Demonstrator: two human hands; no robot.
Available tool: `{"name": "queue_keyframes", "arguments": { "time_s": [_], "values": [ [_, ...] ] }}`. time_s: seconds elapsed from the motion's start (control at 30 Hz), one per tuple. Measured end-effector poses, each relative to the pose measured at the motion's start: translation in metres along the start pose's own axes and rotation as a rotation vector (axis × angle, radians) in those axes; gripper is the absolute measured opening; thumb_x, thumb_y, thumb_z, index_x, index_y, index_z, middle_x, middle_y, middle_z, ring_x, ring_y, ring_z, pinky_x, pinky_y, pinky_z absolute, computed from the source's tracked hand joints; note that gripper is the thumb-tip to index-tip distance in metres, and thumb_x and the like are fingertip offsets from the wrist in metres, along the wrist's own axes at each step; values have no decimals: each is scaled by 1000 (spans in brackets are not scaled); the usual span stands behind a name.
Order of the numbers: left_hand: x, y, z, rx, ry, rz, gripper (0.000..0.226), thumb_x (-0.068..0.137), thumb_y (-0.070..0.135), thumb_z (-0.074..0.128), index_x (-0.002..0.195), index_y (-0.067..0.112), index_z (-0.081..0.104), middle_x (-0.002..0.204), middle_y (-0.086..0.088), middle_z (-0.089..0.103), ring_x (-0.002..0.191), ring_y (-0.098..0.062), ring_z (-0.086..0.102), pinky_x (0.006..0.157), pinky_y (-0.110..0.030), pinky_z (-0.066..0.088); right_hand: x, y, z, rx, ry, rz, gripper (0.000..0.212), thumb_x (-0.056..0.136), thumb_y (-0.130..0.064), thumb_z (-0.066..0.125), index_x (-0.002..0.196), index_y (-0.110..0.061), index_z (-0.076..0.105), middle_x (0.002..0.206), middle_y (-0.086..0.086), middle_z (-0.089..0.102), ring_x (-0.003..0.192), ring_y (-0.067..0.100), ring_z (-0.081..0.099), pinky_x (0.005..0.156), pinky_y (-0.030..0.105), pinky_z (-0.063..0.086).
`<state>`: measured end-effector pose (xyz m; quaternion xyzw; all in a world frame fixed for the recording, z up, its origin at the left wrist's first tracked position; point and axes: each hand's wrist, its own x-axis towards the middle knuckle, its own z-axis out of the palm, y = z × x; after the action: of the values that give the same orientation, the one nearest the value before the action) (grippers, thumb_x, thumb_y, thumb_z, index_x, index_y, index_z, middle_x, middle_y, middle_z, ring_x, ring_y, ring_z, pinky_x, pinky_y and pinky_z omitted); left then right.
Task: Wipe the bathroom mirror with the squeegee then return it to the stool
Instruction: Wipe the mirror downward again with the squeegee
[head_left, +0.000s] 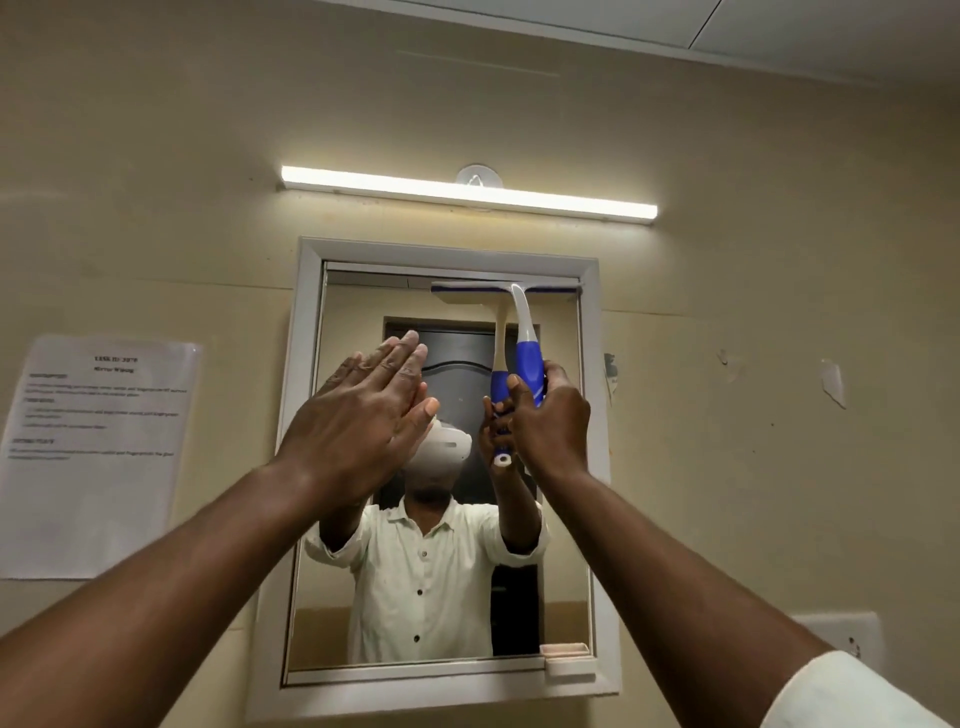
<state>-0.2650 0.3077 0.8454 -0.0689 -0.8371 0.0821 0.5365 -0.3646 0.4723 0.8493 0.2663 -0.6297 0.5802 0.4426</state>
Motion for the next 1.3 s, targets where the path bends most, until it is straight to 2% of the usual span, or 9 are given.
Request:
{"name": "queue_keyframes", "arguments": {
  "time_s": [0.2, 0.33, 0.47, 0.57, 0.63, 0.73, 0.83, 1.13, 1.3],
  "values": [
    [-11, -7, 11, -41, -29, -3, 65, 87, 57, 8, 144, 29, -7, 153, 15, -11, 140, 0, -15, 113, -21, -8, -1, -2, 4, 19, 5, 24, 48, 92, -25, 57, 134, -4, 46, 114, 17, 61, 101, 26, 63, 89, 34, 54],
    [-14, -14, 17, -57, -35, -11, 65, 86, 58, 6, 142, 30, -10, 152, 16, -14, 139, 2, -18, 112, -19, -10, 3, -5, 6, 34, -10, 44, 50, 92, -24, 56, 137, -4, 44, 114, 17, 61, 99, 24, 63, 84, 27, 51],
    [-20, -20, 23, -62, -53, -14, 64, 87, 58, 5, 143, 31, -12, 153, 17, -14, 139, 4, -18, 111, -18, -13, -1, 1, 4, 23, -10, 58, 49, 93, -25, 56, 136, -7, 45, 108, 11, 61, 82, 11, 57, 62, 6, 41],
    [-25, -23, 28, -64, -77, -23, 64, 86, 58, 4, 141, 32, -16, 152, 17, -17, 138, 5, -21, 111, -18, -14, -6, 6, 3, 32, -11, 68, 46, 92, -24, 57, 133, -7, 48, 106, 8, 60, 84, 12, 57, 64, 5, 39],
    [-28, -24, 30, -75, -91, -32, 64, 86, 58, 3, 140, 32, -18, 151, 18, -19, 137, 6, -22, 110, -17, -15, -10, 7, 2, 36, -10, 75, 43, 92, -23, 58, 131, -6, 50, 102, 6, 59, 84, 14, 58, 69, 10, 44],
    [-32, -24, 32, -98, -97, -31, 64, 86, 60, 3, 141, 33, -17, 151, 19, -18, 138, 6, -19, 111, -18, -12, -14, 8, 1, 57, -17, 108, 42, 91, -23, 59, 129, -5, 51, 107, 12, 63, 89, 21, 64, 84, 31, 56],
    [-37, -21, 32, -123, -89, -38, 63, 86, 60, 4, 140, 33, -16, 150, 20, -16, 136, 8, -19, 111, -18, -11, -21, 7, -1, 70, -21, 135, 43, 91, -22, 59, 129, -4, 52, 110, 13, 64, 92, 22, 66, 89, 35, 56],
    [-65, -11, 29, -141, -127, -58, 68, 88, 57, 10, 148, 26, 1, 154, 15, -6, 136, 6, -10, 112, -23, -3, -54, 14, -10, 65, -40, 156, 8, 90, -22, 60, 95, -23, 54, 76, -5, 57, 79, 23, 67, 79, 45, 59],
    [-87, -5, 25, -123, -183, -76, 66, 92, 57, 12, 149, 23, 8, 159, 4, 6, 145, -8, 4, 115, -31, 4, -80, 22, -14, 90, -52, 208, 7, 90, -21, 60, 94, -22, 54, 84, 6, 63, 81, 28, 68, 79, 48, 58]
  ]
}}
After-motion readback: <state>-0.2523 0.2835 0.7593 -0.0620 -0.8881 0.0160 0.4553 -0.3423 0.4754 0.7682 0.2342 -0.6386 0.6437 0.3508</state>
